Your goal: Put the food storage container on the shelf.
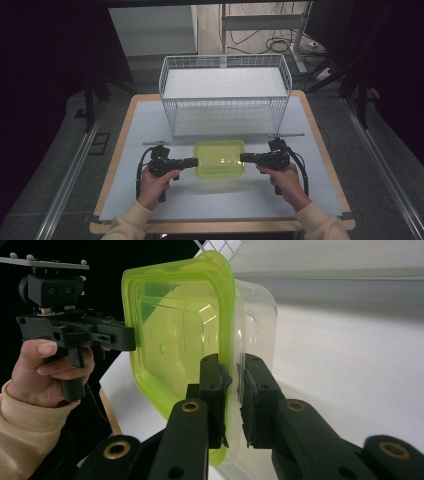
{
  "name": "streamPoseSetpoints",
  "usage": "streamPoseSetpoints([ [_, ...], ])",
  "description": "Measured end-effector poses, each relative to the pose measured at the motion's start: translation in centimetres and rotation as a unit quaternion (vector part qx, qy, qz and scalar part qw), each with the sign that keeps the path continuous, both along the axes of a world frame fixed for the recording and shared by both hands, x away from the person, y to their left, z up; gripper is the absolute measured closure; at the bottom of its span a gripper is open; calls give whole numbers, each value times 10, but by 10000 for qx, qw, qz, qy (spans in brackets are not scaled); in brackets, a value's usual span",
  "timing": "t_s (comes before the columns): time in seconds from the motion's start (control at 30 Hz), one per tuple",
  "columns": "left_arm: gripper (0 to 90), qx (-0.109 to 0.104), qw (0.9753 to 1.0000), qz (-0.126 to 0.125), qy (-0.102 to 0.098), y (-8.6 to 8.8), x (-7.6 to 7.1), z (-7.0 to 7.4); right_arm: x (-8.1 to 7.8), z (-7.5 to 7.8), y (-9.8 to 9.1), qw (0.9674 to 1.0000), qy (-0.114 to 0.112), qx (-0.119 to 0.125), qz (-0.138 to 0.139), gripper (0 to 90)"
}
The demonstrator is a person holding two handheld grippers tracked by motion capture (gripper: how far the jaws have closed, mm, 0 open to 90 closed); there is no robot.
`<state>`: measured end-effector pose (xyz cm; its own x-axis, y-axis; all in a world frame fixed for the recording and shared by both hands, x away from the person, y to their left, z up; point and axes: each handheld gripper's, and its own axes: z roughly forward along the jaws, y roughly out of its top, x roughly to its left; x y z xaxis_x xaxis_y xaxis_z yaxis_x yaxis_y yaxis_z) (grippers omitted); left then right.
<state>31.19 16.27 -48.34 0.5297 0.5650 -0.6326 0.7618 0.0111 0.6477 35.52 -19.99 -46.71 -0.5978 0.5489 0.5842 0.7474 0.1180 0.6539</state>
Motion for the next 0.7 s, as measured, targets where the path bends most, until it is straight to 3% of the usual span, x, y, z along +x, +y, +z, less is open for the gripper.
streamPoseSetpoints([
  [0.33,818,-31,9997,-108,-234,-3,2,17,-7,17,-5,9996,-251,38,-102,809],
  [0.7,819,36,9989,-105,-455,-4,12,40,2,36,-5,9990,-427,101,-98,809],
])
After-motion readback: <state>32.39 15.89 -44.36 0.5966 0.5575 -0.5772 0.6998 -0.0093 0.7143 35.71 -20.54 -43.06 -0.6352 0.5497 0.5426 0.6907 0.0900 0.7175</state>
